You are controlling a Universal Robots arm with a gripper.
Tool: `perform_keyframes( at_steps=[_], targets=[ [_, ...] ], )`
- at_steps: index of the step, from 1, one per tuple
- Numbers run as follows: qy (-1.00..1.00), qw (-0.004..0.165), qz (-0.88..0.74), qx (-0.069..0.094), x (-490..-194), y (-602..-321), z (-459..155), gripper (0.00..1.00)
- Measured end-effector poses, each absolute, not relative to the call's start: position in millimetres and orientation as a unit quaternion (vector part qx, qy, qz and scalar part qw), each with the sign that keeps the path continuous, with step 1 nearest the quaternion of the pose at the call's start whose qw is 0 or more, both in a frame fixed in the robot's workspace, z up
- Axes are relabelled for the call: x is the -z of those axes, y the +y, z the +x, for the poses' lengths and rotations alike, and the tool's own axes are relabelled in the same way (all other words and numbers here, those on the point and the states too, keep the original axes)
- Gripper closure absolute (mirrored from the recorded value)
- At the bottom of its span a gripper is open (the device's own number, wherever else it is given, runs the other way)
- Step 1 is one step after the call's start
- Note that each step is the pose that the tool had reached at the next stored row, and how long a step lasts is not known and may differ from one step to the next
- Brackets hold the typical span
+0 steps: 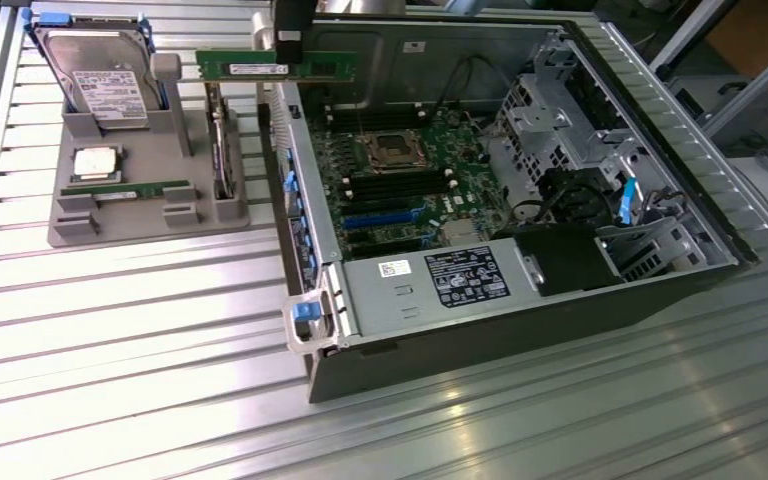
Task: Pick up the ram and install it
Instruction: 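Pick up the ram and move it above insertion slot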
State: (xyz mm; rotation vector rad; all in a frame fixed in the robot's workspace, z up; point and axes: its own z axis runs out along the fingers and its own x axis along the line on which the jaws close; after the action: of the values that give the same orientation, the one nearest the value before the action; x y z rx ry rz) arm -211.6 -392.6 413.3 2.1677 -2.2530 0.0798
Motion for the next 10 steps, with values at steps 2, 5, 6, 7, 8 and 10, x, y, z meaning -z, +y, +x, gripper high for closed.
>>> perform_keyframes(
  at_steps=[2, 5, 6, 7, 8, 10],
  targets=[
    [-0.720, 0.007, 0.693, -0.026, -413, -393, -209, 0.88],
    [-0.720, 0.007, 0.693, -0.026, -413, -393, -206, 0.88],
    [-0.720, 0.007, 0.693, -0.026, -413, -393, -205, 0.88],
    [-0.720, 0.007, 0.693, -0.026, -413, -393, -202, 0.88],
    [-0.720, 0.007, 0.693, -0.026, -413, -393, -199, 0.88],
    [-0.720, 0.007, 0.693, -0.026, -413, -393, -195, 0.88]
  ],
)
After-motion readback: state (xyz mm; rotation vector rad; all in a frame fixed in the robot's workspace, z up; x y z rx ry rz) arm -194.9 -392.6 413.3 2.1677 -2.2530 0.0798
